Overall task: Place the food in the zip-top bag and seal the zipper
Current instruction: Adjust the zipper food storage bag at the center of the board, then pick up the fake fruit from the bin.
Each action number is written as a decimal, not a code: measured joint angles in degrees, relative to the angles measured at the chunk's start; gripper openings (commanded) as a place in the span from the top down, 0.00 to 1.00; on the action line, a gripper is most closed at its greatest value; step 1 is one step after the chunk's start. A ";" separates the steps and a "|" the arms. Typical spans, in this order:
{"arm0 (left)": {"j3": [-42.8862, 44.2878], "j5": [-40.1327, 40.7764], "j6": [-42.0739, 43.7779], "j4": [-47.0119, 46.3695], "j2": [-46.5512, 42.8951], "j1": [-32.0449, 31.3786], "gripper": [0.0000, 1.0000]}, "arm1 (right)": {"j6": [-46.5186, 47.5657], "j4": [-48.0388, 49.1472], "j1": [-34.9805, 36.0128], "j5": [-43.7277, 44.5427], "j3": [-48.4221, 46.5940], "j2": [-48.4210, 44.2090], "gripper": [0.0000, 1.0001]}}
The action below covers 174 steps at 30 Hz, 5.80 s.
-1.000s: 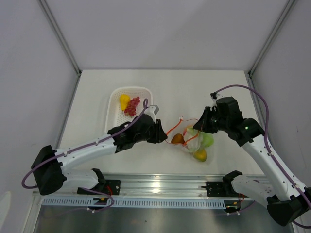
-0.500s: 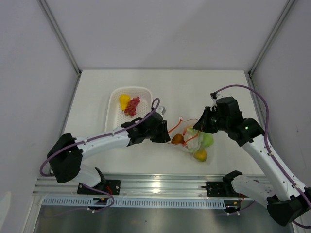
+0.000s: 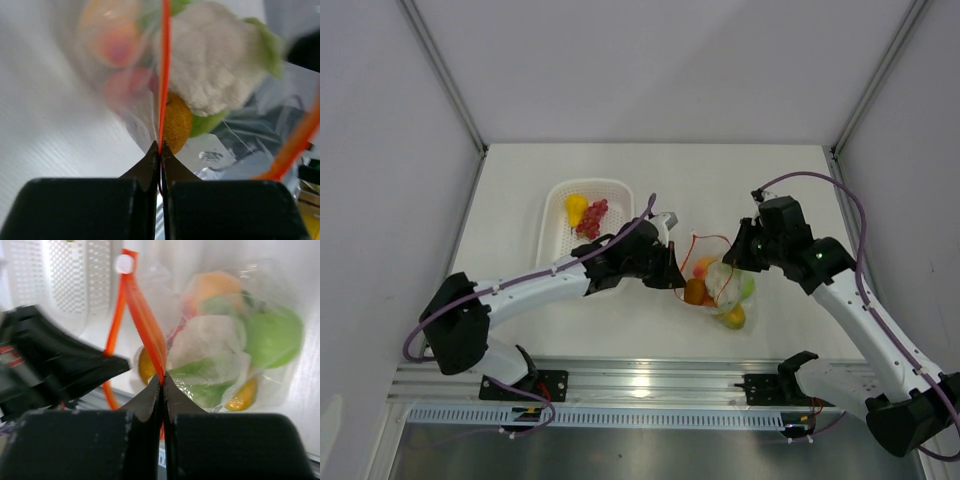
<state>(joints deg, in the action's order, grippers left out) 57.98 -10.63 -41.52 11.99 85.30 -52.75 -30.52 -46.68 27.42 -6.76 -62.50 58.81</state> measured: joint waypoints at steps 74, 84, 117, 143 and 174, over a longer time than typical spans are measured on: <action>4.28 -1.51 -1.55 5.73 -11.37 2.51 0.99 | 0.55 -1.90 -1.95 -4.09 -4.17 -8.04 1.00; 3.61 0.44 2.21 6.40 -10.71 2.97 0.23 | 0.55 -2.38 -1.86 -4.00 -2.86 -7.45 1.00; 22.43 19.61 8.13 26.38 14.80 30.93 0.14 | 2.03 1.55 -2.14 -3.61 0.63 -3.50 1.00; 37.07 16.09 7.72 36.13 34.75 36.87 0.21 | 3.63 3.58 -4.26 -5.01 3.04 -3.52 1.00; 48.11 13.05 10.54 50.12 41.57 37.73 0.38 | 3.56 4.22 -4.76 -6.67 3.45 -6.27 1.00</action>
<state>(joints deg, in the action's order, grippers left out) 106.08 2.42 -30.98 62.11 126.87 -15.03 -26.96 -42.46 22.65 -13.43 -59.05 52.53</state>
